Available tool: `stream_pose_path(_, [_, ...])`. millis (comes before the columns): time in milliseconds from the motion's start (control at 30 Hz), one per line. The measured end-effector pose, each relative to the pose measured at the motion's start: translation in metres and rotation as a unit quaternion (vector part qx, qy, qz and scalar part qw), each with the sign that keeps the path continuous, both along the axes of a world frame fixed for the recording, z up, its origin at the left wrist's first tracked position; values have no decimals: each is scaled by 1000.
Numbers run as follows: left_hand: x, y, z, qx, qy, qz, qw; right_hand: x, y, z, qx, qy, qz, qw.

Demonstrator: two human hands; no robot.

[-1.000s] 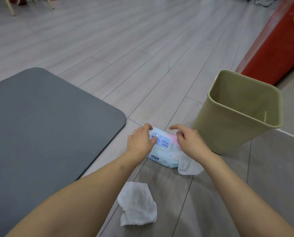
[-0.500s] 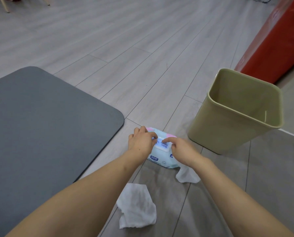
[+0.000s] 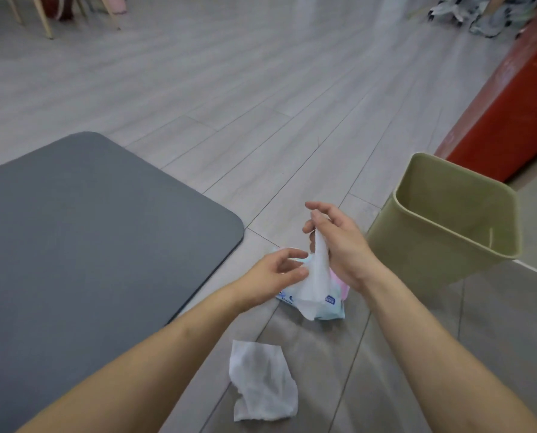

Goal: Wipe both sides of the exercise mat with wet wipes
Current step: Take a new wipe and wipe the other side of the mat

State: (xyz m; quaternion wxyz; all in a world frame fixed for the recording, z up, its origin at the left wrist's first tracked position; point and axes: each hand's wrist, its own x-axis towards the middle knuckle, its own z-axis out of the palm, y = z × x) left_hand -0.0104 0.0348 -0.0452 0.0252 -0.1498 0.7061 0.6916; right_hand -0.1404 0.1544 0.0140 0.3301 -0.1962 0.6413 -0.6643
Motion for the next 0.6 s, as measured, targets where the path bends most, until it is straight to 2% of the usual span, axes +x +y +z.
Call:
stream_pose_path(167, [17, -37, 25, -78, -41, 7, 996, 4, -21, 30, -45, -34, -13, 998])
stream_pose_path(300, [32, -87, 69, -21, -46, 59, 997, 10, -50, 58, -61, -70, -49, 994])
stream_pose_path(400, [43, -126, 121, -36, -17, 107, 993, 20, -77, 76, -76, -95, -54, 991])
stream_pose_path(600, [85, -199, 207, -66, 6, 148, 987, 54, -137, 111, -10, -75, 12, 997])
